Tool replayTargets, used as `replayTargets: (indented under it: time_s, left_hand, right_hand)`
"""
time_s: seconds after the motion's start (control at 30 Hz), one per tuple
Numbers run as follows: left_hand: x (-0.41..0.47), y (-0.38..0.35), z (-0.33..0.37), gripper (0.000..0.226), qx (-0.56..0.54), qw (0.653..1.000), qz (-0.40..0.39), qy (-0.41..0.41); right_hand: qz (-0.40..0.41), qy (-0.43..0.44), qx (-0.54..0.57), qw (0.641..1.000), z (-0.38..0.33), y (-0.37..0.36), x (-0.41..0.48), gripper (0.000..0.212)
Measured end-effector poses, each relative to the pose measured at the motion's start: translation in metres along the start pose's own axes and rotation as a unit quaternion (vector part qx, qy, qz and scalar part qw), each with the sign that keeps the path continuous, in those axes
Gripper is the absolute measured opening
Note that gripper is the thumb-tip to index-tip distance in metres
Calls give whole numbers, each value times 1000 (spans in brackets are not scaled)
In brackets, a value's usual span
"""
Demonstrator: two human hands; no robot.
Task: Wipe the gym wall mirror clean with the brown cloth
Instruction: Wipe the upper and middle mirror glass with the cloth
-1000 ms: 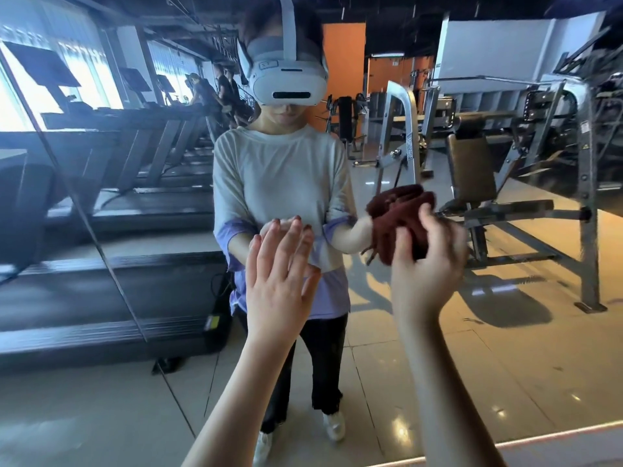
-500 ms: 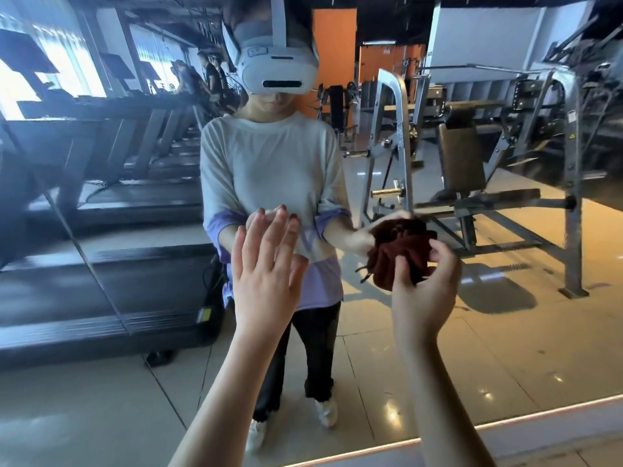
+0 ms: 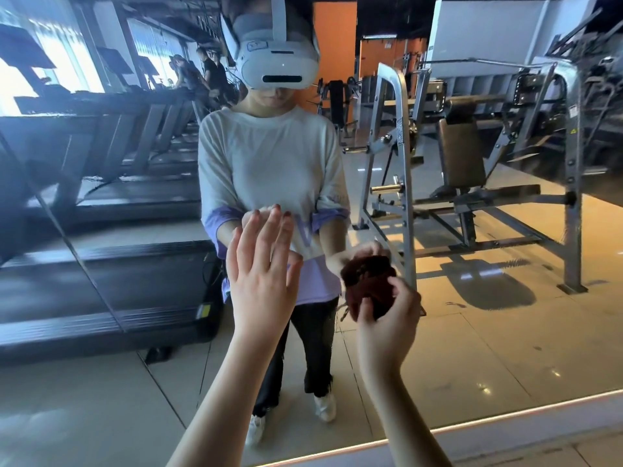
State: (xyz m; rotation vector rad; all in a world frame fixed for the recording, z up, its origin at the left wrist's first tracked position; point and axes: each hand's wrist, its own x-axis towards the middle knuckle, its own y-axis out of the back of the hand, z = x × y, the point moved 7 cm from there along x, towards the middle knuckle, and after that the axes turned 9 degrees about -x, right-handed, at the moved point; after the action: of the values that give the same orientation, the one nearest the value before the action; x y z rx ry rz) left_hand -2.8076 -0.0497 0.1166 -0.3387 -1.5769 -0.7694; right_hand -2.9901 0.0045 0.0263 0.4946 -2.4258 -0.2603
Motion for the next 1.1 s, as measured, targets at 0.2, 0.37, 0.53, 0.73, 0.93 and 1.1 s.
replayTargets:
  time_s: [0.2,0.37,0.53,0.73,0.93,1.1]
  left_hand:
    - [-4,-5,14,55,-28,999,-21,-11]
    - [-12,-20,25,62,-16,998,-49,-20]
    - [-14,-23,24,61,-8,1000,-24,-17]
    - [-16,-25,27,65,-11,999,-31,12]
    - [-14,-24,31,63,-14,999,-14,34]
    - [-13,-24,32,61,-8,999,-6,36]
  right_hand:
    - [-1,8,42,999,9,5,15,45]
    - [45,-29,61,997,19,9,14,46]
    - [-16,96,46,994,-16,3,12,51]
    - [81,14,112,990,5,35,68,44]
    - [2,135,57,989,-11,18,35,39]
    - [78,89,109,987,-18,46,90,38]
